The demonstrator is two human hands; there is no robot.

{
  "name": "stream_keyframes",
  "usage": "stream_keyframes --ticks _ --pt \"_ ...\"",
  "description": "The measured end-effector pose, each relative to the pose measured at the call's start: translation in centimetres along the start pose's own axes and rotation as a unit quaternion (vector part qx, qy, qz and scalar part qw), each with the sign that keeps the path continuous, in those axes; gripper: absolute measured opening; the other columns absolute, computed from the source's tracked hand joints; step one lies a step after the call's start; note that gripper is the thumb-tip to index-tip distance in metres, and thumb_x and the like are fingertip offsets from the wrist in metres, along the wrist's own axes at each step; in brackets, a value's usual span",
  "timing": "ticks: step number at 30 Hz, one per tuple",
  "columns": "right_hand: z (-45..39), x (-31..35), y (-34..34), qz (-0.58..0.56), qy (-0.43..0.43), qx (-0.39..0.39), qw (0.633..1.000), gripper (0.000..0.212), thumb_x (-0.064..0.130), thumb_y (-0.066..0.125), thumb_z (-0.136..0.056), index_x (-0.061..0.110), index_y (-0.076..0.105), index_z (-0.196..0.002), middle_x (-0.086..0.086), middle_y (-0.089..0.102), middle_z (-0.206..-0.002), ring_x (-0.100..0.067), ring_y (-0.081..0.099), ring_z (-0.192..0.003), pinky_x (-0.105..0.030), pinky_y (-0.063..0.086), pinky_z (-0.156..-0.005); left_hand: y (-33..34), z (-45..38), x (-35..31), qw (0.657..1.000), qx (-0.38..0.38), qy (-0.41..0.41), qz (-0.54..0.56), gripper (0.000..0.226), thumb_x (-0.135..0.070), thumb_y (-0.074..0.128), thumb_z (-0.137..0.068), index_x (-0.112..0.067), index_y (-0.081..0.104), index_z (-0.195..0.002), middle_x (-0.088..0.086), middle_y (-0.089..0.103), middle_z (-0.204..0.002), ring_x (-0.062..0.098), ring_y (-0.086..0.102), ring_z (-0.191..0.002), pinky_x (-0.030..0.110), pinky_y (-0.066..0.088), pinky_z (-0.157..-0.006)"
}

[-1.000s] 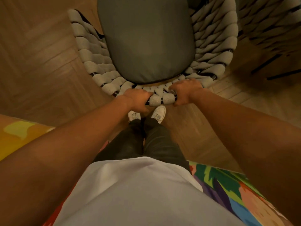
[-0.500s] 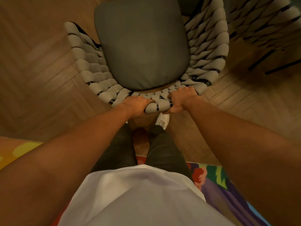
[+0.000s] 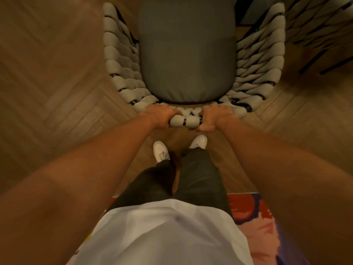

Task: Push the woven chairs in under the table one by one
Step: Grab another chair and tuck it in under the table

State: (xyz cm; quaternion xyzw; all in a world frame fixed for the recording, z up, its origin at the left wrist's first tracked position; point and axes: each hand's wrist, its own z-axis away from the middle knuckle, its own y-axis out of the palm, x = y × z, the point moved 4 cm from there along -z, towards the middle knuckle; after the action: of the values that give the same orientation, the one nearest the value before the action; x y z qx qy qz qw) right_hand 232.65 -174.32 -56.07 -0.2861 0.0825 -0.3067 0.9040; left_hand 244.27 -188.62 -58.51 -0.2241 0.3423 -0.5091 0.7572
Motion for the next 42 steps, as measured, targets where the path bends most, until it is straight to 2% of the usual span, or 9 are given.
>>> stream_keyframes --ticks 8,18,21,27,30,34,39,42 --pt "-4.3 -0.3 -5.1 0.013 -0.01 -0.016 1.0 0.097 0.101 0.047 -0.055 0.042 0.06 -0.13 0.002 0.067 -0.11 -0.025 0.063 -0.104 -0.041 0.05 -0.09 -5.0 -3.0 2.6 0.998 -0.011 -0.032 -0.056 0.055 -0.042 0.061 -0.094 -0.043 0.042 -0.146 0.002 0.06 -0.131 0.027 0.059 -0.116 0.041 0.049 -0.089" --pt "-9.2 -1.9 -12.0 -0.011 -0.019 -0.019 1.0 0.09 0.096 0.055 -0.057 0.038 0.065 -0.126 0.001 0.061 -0.097 -0.027 0.064 -0.1 -0.045 0.052 -0.092 -11.3 -7.4 6.0 0.997 -0.011 -0.045 -0.054 0.054 -0.039 0.063 -0.093 -0.043 0.046 -0.144 0.003 0.062 -0.127 0.029 0.06 -0.114 0.042 0.049 -0.088" --pt "-9.7 -1.4 -12.4 0.0 -0.03 -0.022 0.999 0.087 0.095 0.057 -0.058 0.037 0.067 -0.122 0.001 0.066 -0.103 -0.026 0.064 -0.101 -0.043 0.051 -0.093 -11.4 -7.4 6.8 0.997 -0.014 -0.045 -0.061 0.052 -0.044 0.061 -0.092 -0.046 0.046 -0.142 0.002 0.061 -0.128 0.029 0.06 -0.114 0.041 0.049 -0.088" --pt "-9.9 -1.5 -11.8 0.004 -0.019 -0.024 1.0 0.091 0.096 0.054 -0.06 0.037 0.063 -0.128 0.0 0.065 -0.104 -0.027 0.062 -0.105 -0.045 0.047 -0.091 -11.1 -7.4 7.1 0.996 -0.009 -0.037 -0.078 0.058 -0.043 0.061 -0.092 -0.043 0.041 -0.146 0.006 0.06 -0.128 0.032 0.059 -0.116 0.044 0.049 -0.091" --pt "-9.7 -1.4 -11.6 -0.007 -0.007 -0.01 1.0 0.097 0.098 0.053 -0.057 0.038 0.061 -0.132 -0.002 0.066 -0.111 -0.028 0.062 -0.105 -0.043 0.049 -0.093 -11.0 -7.1 6.9 0.996 -0.01 -0.033 -0.077 0.058 -0.041 0.062 -0.092 -0.04 0.041 -0.146 0.009 0.06 -0.129 0.033 0.059 -0.116 0.045 0.049 -0.091" --pt "-9.7 -1.1 -11.3 -0.009 -0.001 0.021 1.0 0.102 0.1 0.051 -0.054 0.037 0.059 -0.134 0.0 0.066 -0.107 -0.026 0.062 -0.101 -0.045 0.053 -0.094 -10.6 -6.5 6.8 0.997 -0.001 -0.04 -0.065 0.057 -0.039 0.063 -0.092 -0.038 0.043 -0.145 0.009 0.061 -0.126 0.032 0.059 -0.114 0.044 0.049 -0.09" --pt "-9.9 -1.0 -11.1 0.017 -0.01 0.019 1.0 0.103 0.097 0.053 -0.06 0.037 0.05 -0.144 -0.005 0.06 -0.127 -0.03 0.059 -0.114 -0.045 0.05 -0.096 -9.9 -6.3 6.7 0.997 0.002 -0.043 -0.068 0.054 -0.035 0.062 -0.093 -0.033 0.045 -0.144 0.01 0.061 -0.126 0.033 0.06 -0.114 0.044 0.051 -0.087" --pt "-10.2 -1.2 -11.1 0.023 -0.015 0.03 0.999 0.1 0.096 0.055 -0.061 0.04 0.049 -0.144 -0.003 0.062 -0.12 -0.027 0.06 -0.105 -0.041 0.05 -0.091 -9.8 -6.6 6.7 0.996 0.0 -0.039 -0.083 0.056 -0.036 0.062 -0.094 -0.03 0.042 -0.146 0.012 0.059 -0.128 0.035 0.058 -0.116 0.045 0.051 -0.086"
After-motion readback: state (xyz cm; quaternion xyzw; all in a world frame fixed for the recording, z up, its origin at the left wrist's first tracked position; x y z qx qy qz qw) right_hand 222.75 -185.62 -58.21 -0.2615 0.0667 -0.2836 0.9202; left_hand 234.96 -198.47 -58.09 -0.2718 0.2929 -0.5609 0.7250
